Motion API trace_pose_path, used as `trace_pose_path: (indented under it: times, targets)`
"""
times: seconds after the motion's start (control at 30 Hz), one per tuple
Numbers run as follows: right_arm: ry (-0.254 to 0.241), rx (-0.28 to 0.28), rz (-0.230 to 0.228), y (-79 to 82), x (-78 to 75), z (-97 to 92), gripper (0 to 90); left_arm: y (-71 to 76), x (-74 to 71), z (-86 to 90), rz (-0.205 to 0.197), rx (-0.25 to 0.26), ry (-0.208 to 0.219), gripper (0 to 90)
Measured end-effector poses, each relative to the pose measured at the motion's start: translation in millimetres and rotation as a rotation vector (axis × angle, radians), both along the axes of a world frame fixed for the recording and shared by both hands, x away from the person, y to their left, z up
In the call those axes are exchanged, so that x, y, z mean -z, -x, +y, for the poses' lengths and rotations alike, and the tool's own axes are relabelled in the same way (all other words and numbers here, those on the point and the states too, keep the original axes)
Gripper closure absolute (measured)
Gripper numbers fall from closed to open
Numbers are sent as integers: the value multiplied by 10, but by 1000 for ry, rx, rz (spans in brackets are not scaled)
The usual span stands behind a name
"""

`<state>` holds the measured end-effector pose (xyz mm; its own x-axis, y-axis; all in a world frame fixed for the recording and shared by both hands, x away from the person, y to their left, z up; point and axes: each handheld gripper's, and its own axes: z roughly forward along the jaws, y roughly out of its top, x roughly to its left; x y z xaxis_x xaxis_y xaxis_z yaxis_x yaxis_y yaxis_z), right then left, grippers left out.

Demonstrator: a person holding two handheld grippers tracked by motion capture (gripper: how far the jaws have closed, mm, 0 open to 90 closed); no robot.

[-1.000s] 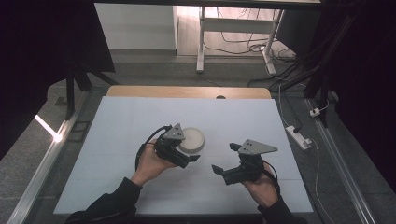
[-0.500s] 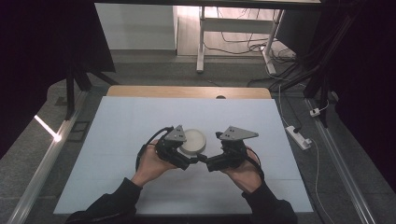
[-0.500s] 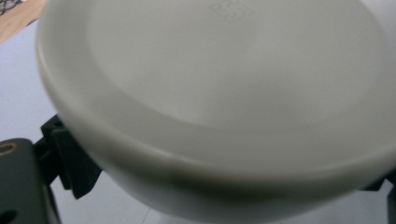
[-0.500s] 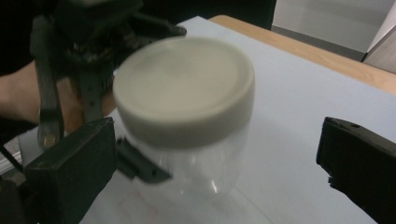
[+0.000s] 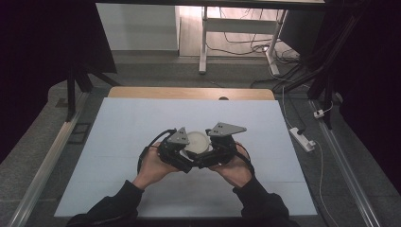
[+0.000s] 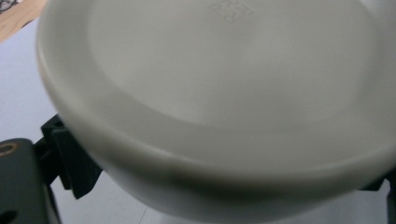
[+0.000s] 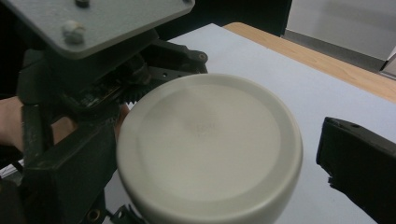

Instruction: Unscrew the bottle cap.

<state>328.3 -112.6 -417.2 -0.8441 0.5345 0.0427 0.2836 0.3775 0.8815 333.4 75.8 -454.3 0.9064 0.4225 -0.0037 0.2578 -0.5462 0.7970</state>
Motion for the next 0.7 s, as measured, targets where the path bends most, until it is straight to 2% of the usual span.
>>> trace_pose_path:
  times: [0.2, 0.5, 0.7]
  targets:
    - [2, -40, -3, -18, 28, 49, 57, -4, -3, 3, 8, 15, 6, 75]
    - [-14, -94, -21, -40, 33, 22, 69, -14, -18, 16, 18, 51, 16, 75]
    - [-27, -165, -11, -86, 29, -9, 71, -26, -21, 34, 29, 89, 27, 75]
